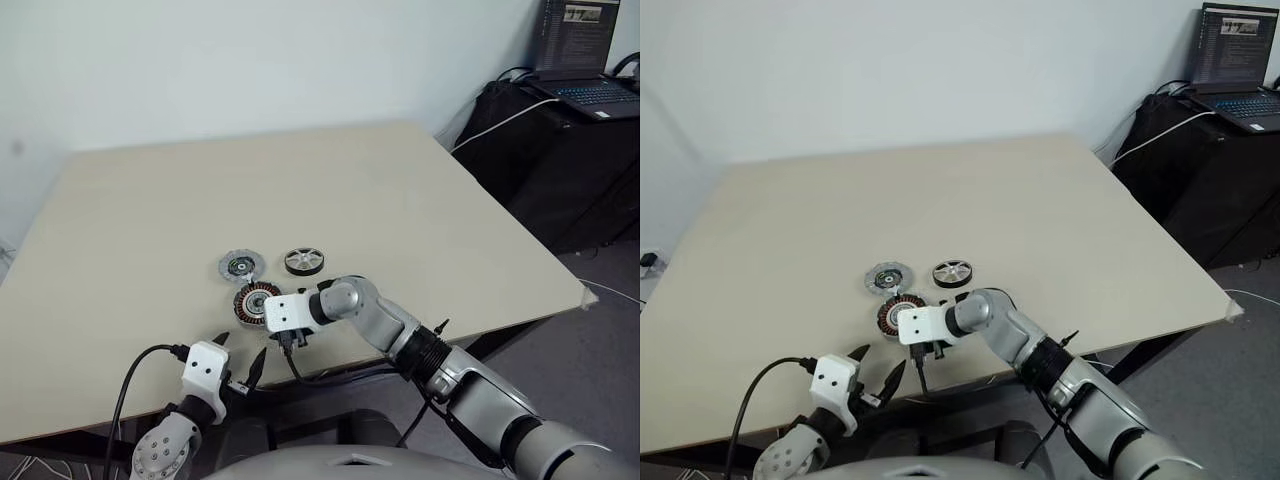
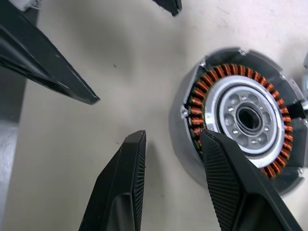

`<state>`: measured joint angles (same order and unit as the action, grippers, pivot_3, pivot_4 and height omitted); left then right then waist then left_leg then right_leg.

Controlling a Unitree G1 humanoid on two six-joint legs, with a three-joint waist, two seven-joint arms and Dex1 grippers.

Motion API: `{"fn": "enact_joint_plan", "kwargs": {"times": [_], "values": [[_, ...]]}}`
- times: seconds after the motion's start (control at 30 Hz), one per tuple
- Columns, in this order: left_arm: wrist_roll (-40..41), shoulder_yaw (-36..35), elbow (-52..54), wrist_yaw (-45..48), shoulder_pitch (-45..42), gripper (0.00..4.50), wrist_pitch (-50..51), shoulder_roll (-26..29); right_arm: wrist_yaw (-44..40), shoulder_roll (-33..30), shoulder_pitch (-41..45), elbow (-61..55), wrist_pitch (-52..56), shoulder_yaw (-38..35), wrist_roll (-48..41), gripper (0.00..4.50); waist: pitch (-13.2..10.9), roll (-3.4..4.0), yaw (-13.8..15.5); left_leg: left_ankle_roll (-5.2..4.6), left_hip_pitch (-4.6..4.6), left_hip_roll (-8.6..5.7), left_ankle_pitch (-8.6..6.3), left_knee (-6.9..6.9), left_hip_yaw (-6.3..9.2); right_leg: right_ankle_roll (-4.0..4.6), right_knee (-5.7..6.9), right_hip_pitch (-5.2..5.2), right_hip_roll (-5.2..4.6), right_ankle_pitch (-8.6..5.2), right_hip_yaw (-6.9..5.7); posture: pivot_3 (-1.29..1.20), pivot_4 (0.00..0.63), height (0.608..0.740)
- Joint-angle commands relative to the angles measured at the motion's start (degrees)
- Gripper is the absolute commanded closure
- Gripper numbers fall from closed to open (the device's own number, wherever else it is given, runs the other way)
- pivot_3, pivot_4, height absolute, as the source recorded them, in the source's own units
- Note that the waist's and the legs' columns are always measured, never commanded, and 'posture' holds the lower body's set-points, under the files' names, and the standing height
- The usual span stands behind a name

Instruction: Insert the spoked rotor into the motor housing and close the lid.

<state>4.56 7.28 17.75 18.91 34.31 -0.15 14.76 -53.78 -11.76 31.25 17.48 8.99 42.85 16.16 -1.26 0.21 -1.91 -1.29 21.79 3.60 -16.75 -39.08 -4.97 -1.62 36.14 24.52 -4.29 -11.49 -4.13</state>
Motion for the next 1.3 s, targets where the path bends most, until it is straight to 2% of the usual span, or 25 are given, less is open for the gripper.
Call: {"fn": "enact_joint_plan", "kwargs": {"times": [0.03, 0.17, 0.63, 1.13, 1.3], "values": [[0.23, 0.08, 0.00, 0.47, -0.41, 0.29, -1.70, -0.17, 0.33, 0.23, 1.31, 0.19, -0.62, -1.43, 0.50, 3.23, 0.00, 0.00, -0.02, 0.00, 0.00, 0.00, 0.00, 0.00, 0.00, 0.00, 0.01, 0.00, 0.00, 0.00, 0.00, 0.00, 0.000, 0.740], [0.33, -0.06, -0.55, 0.59, -0.45, 0.29, -2.08, -0.10, 0.53, 0.50, 1.20, 0.22, -1.03, -1.61, 0.86, 4.49, -0.01, 0.01, 0.20, 0.00, 0.00, 0.00, 0.00, 0.00, 0.01, 0.00, 0.00, 0.00, 0.00, 0.00, 0.00, 0.00, 0.000, 0.740], [0.61, -0.29, -2.75, 1.12, -1.13, 0.29, -3.23, -0.11, -0.83, -0.75, 0.45, -3.50, -2.09, -2.24, 0.69, 4.49, -0.01, 0.01, 0.35, 0.00, 0.00, -0.01, 0.00, 0.00, -0.01, 0.00, 0.00, 0.01, 0.00, 0.00, 0.00, 0.00, 0.000, 0.740], [0.42, 0.23, -6.94, 1.88, -2.52, 0.29, -5.37, -0.87, -8.90, -12.20, -4.35, -16.08, -3.36, -1.36, 0.83, 4.49, -0.01, -0.01, 0.76, 0.00, 0.00, -0.01, 0.00, -0.03, 0.00, 0.00, 0.00, 0.00, 0.00, 0.00, 0.00, 0.00, 0.000, 0.740], [0.43, 0.48, -8.01, 2.46, -3.06, 0.29, -5.94, -1.00, -9.22, -13.39, -5.39, -16.65, -3.75, -1.36, 1.34, 4.49, -0.01, -0.01, 0.80, 0.00, 0.00, -0.01, 0.00, -0.04, -0.01, 0.00, 0.00, -0.01, 0.00, 0.00, -0.01, 0.00, 0.000, 0.740]]}}
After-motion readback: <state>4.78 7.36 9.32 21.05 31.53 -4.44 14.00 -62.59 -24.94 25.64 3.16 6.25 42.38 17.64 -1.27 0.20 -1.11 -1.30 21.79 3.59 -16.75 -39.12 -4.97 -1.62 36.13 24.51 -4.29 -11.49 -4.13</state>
